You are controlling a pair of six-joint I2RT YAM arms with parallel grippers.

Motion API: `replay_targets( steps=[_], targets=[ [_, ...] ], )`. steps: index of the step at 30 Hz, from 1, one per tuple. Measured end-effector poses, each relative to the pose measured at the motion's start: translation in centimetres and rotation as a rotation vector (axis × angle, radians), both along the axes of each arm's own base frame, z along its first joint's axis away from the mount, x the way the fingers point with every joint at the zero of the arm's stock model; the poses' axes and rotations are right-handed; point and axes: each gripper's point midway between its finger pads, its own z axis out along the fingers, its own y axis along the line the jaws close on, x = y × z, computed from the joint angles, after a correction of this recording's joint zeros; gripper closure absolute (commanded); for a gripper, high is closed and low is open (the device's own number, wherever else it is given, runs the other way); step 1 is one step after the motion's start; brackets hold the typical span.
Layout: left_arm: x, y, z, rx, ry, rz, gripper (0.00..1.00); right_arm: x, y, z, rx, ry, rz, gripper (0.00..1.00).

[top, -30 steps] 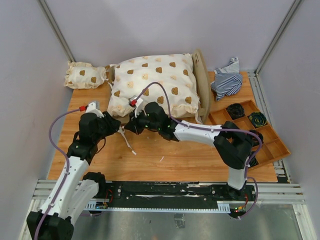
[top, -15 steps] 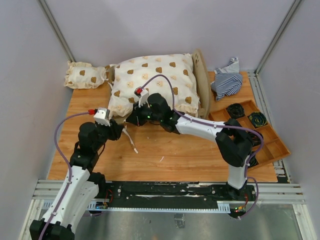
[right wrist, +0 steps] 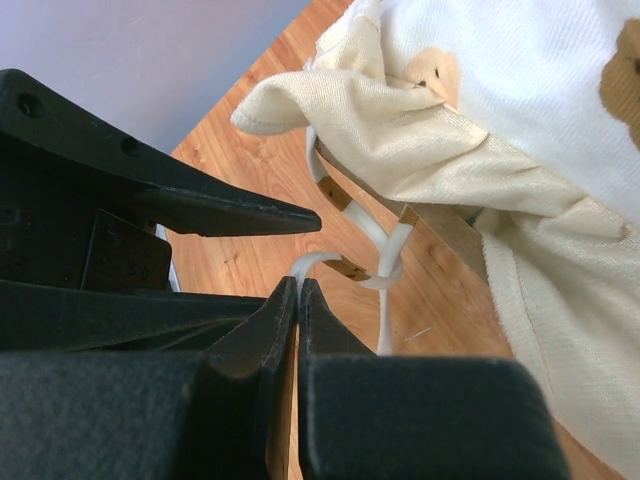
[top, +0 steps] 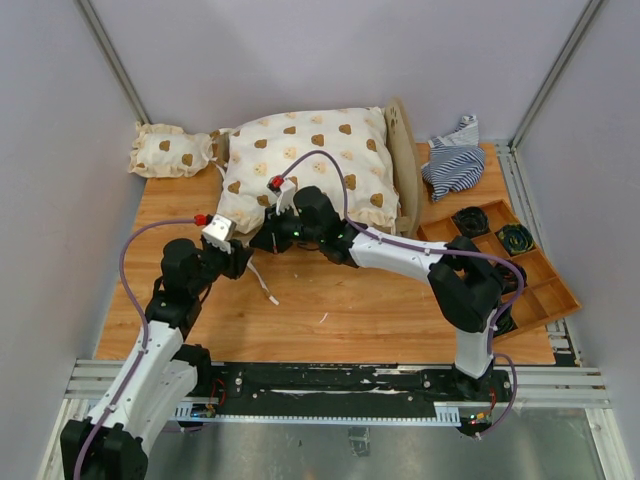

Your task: Set up the pet bed

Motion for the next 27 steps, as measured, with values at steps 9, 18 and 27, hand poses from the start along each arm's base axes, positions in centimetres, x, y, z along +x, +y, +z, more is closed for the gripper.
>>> replay_targets(
  steps=[9,18,27],
  targets=[
    [0.8,0.1,0.1,0.059,-0.04,-0.019,0.87,-0.1,0.3,0.7,0.035,0.002,0.01,0.94],
    [0.5,-0.3,2.5,-0.14,-0.033,0.055,1.0,0.1,-0.2,0.2,0.051,-0.116,0.024,0.58],
    [-0.1,-0.9,1.7,-0.479,0.192,0.206,1.0,0.5,-1.7,-0.4,0.092,-0.453,0.046,0.6]
  ],
)
